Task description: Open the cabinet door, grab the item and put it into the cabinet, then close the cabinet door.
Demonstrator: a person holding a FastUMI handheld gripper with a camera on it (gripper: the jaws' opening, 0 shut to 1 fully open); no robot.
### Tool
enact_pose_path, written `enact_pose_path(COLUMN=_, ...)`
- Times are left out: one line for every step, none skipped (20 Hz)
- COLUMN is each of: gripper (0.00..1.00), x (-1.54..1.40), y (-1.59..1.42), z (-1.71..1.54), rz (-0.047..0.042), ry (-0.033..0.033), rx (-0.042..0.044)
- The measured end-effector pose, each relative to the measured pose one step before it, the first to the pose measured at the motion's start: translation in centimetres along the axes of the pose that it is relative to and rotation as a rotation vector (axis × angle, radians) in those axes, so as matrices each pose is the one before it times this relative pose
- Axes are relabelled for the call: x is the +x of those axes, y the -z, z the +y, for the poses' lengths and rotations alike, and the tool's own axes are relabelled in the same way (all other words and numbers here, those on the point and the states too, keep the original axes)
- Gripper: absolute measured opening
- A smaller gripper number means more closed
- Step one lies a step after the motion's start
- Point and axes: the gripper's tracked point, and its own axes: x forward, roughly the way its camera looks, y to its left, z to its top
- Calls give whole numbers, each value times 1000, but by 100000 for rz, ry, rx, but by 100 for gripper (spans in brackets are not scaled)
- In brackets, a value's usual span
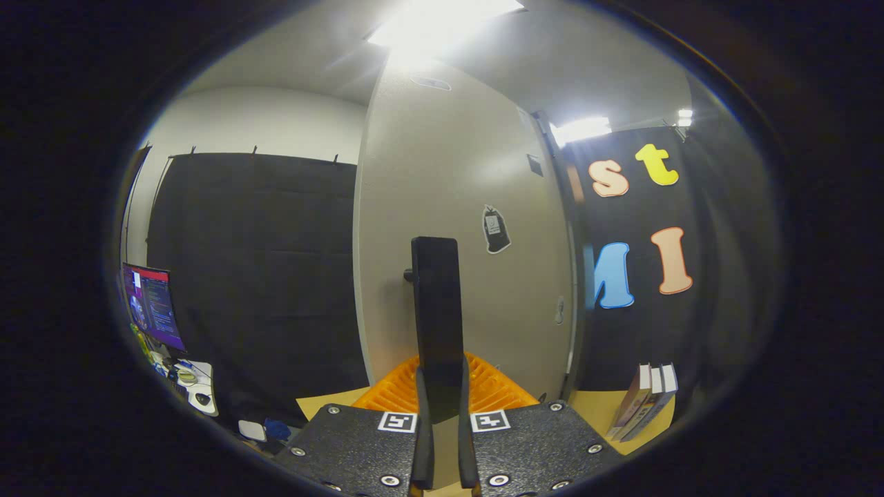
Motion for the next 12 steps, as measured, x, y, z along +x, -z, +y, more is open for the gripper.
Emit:
enact_pose_path(gripper=14, x=-666, y=-118, z=-479, rz=-737, ry=2812, rx=519)
enact_pose_path(gripper=14, x=-629, y=-132, z=-535, rz=-489, ry=3131, rx=243)
enact_pose_path(gripper=13, x=-412, y=-86, z=-608, rz=-552, ry=3116, rx=-210)
enact_pose_path(gripper=13, x=-41, y=-82, z=-104, rz=-712, ry=1372, rx=368)
enact_pose_path(gripper=13, x=252, y=257, z=366, rz=-65, ry=-1118, rx=1844)
enact_pose_path(gripper=13, x=201, y=2, z=366, rz=-469, ry=-1044, rx=872)
enact_pose_path(gripper=13, x=37, y=-189, z=-539, rz=-744, ry=851, rx=-1367)
enact_pose_path(gripper=13, x=-131, y=-164, z=-259, rz=-1562, ry=2106, rx=-1820)
enact_pose_path(gripper=17, x=-467, y=202, z=67, rz=-1028, ry=2671, rx=-1735)
enact_pose_path(gripper=19, x=-439, y=96, z=169, rz=-1510, ry=2750, rx=-1380)
enact_pose_path(gripper=24, x=-626, y=53, z=504, rz=-2233, ry=2147, rx=-1280)
enact_pose_path(gripper=29, x=-710, y=-54, z=324, rz=-2723, ry=1669, rx=-1544)
